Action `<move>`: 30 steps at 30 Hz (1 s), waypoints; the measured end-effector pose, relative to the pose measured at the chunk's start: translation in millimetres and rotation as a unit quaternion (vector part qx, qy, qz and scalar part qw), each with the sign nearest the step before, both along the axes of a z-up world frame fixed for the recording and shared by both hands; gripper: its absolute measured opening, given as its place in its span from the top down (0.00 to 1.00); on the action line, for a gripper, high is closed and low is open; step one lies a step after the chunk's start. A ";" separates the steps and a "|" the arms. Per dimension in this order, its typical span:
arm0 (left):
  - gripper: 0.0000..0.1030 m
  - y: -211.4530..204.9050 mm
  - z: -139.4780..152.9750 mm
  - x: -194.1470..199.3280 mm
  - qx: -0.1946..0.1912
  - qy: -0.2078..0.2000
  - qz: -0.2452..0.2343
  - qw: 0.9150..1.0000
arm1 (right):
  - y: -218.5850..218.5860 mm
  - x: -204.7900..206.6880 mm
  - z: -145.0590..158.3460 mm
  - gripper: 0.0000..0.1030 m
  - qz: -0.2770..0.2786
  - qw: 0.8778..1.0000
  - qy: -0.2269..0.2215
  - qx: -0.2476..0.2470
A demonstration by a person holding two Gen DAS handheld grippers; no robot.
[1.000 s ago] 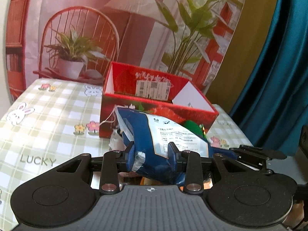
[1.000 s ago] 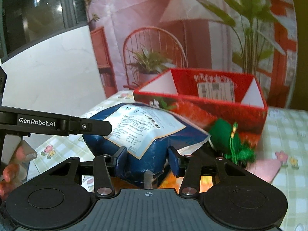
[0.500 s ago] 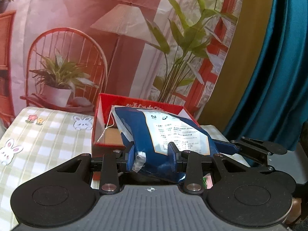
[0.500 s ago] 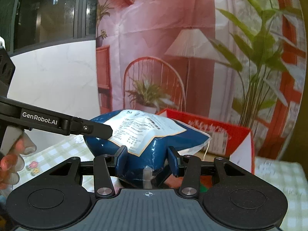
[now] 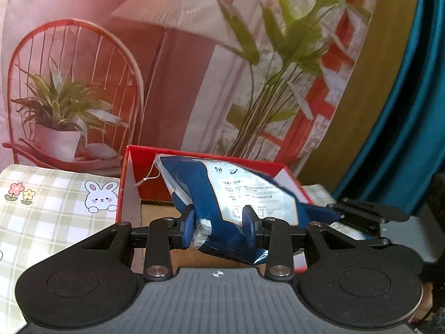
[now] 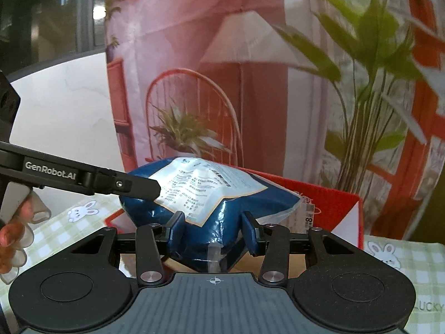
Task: Organize soft objects
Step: 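Carry the blue bag with both grippers and drop it into the red box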
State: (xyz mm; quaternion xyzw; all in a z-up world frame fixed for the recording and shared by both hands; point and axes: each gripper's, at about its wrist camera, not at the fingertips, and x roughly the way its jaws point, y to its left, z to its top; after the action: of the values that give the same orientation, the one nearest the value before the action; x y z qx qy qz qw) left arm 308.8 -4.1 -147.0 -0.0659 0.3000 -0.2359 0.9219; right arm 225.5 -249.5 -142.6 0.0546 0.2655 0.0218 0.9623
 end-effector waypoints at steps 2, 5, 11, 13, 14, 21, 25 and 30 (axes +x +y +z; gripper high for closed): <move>0.64 -4.9 -6.2 10.1 0.013 0.005 0.000 1.000 | -1.6 8.8 -4.1 0.60 0.001 1.000 0.000 -0.007; 0.63 -7.0 -17.5 24.0 0.014 0.023 -0.004 1.000 | -7.6 21.7 -16.6 0.60 0.003 1.000 0.017 -0.001; 0.63 -11.8 -33.7 45.5 0.035 0.048 -0.005 0.998 | -18.8 42.9 -38.0 0.60 0.007 0.999 0.044 0.006; 0.63 -12.7 -37.9 50.2 0.038 0.055 -0.003 0.998 | -19.9 45.9 -42.9 0.60 0.006 0.999 0.048 0.007; 0.63 -13.2 -40.1 51.7 0.039 0.058 -0.001 0.998 | -20.8 48.1 -45.9 0.60 0.006 0.999 0.052 0.007; 0.63 -14.5 -50.8 58.2 0.052 0.070 0.004 0.996 | -24.7 55.4 -59.7 0.60 0.008 0.997 0.073 0.022; 0.63 -14.2 -49.2 52.1 0.069 0.065 0.015 0.995 | -24.9 56.6 -61.8 0.60 0.009 0.996 0.076 0.033; 0.62 -10.1 -41.3 35.5 0.096 0.046 0.033 0.994 | -19.6 53.4 -58.5 0.57 0.016 0.996 0.082 0.038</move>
State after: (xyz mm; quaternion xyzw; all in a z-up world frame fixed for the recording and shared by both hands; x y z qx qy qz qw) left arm 344.3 -14.2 -188.3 0.0021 0.3612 -0.1723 0.9164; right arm 278.9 -269.0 -201.0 0.0888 0.3434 0.0431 0.9340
